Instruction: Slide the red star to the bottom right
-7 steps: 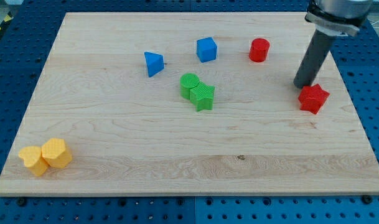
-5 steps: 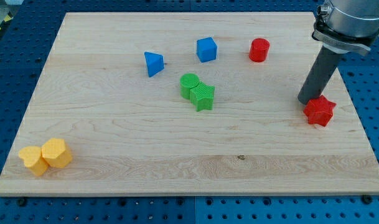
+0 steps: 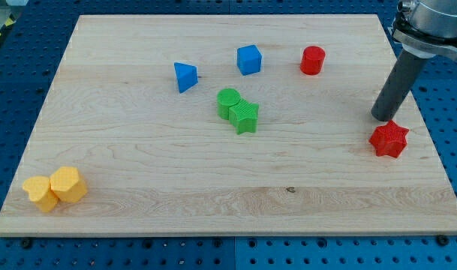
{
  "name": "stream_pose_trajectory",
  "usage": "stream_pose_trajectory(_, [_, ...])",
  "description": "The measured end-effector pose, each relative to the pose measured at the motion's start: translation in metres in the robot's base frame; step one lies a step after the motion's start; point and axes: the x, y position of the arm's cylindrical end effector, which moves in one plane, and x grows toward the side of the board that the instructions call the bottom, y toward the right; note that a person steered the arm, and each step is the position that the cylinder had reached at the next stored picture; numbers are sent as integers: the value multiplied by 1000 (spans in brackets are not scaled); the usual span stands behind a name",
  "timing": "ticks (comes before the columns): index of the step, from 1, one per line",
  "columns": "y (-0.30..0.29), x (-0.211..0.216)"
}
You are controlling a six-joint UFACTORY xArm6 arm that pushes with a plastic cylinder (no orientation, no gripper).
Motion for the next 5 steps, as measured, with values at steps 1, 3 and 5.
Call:
stream_pose_trajectory(1, [0,43])
stream_pose_trajectory(3, [2,86])
stream_pose_trajectory(5, [-11,7])
